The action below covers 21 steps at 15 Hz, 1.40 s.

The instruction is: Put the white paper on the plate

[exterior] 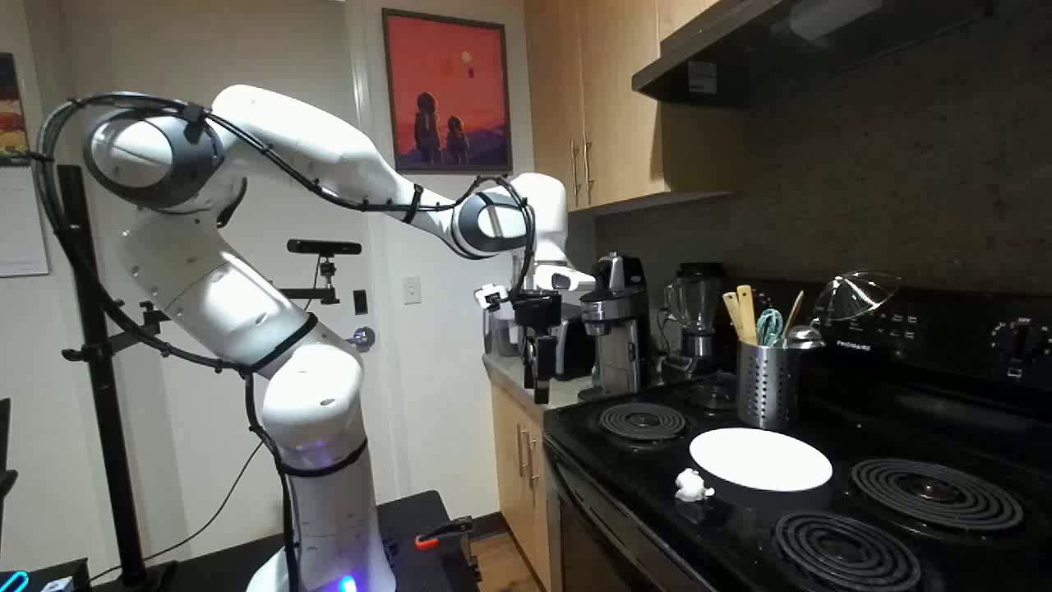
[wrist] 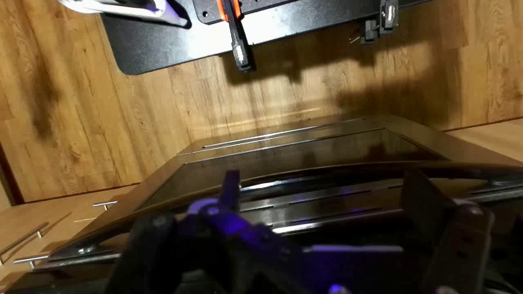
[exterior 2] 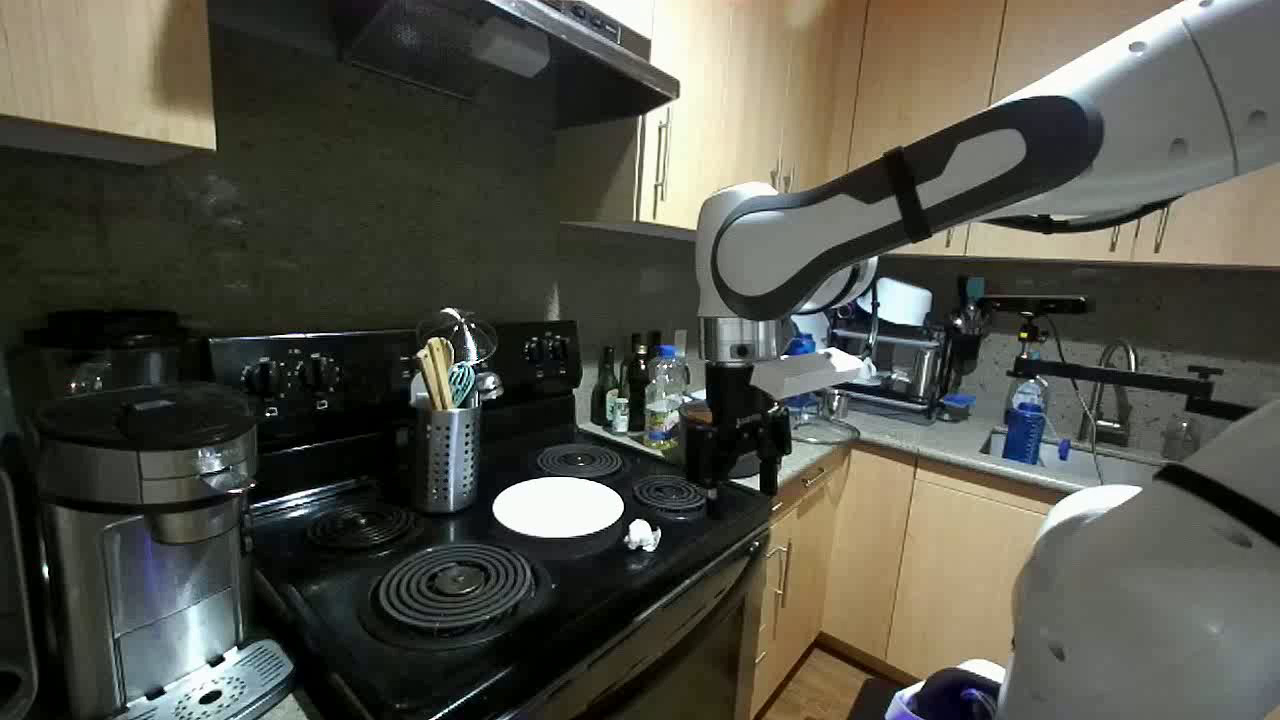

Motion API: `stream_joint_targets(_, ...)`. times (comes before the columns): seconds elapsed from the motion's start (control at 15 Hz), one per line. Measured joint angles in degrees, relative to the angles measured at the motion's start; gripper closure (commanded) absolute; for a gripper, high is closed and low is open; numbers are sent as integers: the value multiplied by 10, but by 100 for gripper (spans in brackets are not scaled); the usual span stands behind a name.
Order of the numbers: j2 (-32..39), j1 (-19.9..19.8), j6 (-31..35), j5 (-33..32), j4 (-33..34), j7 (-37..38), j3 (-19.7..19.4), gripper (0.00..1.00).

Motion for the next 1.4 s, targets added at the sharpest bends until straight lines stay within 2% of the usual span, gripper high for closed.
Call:
stream_joint_targets(0.87, 13, -5, 16, 0, 4, 17, -2, 0)
stream_joint_targets(1.4, 135, -39, 93, 0, 69, 75, -23, 0)
